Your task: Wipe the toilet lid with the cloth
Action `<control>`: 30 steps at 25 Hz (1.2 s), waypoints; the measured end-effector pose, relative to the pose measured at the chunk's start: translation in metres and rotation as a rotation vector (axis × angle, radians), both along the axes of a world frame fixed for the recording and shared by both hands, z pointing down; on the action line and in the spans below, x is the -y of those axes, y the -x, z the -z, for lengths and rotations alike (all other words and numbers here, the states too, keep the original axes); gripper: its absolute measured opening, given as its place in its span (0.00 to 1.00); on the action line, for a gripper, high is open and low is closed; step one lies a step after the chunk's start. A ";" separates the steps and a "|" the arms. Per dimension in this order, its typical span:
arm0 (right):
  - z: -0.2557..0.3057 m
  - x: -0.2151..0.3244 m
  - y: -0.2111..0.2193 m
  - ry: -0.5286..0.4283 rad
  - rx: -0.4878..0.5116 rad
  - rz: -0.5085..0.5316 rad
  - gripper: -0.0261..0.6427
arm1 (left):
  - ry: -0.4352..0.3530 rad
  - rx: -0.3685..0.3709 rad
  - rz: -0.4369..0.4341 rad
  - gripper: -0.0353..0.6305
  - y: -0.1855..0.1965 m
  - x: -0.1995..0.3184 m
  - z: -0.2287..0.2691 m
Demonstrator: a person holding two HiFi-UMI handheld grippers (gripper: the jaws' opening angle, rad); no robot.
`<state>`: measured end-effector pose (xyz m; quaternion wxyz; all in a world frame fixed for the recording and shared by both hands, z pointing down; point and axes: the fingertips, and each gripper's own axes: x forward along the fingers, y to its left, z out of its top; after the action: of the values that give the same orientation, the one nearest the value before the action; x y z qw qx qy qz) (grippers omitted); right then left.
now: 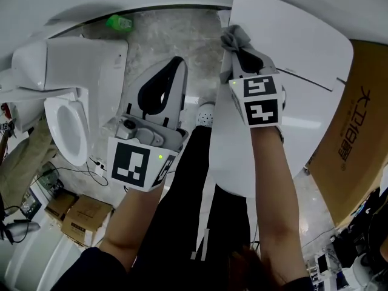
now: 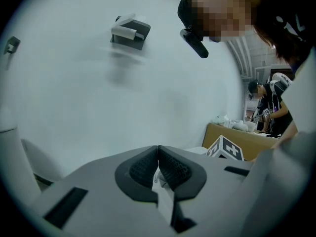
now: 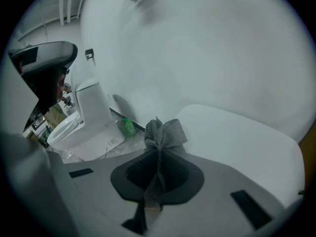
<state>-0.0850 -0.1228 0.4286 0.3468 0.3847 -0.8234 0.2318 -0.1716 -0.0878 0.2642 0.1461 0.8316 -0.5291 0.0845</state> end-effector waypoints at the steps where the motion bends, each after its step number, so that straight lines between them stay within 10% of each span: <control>1: 0.000 -0.001 -0.001 -0.004 -0.006 0.012 0.09 | 0.000 0.000 -0.005 0.08 -0.003 0.002 0.000; 9: -0.002 -0.014 -0.052 0.012 -0.019 0.027 0.09 | -0.016 -0.001 -0.049 0.08 -0.040 0.008 0.007; 30: -0.014 -0.031 -0.335 -0.044 -0.300 -0.330 0.09 | -0.003 0.009 -0.104 0.08 -0.088 -0.006 -0.001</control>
<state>0.2501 -0.0914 0.4423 0.4144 0.5519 -0.6933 0.2075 -0.0834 -0.0818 0.2656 0.1381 0.8578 -0.4858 0.0950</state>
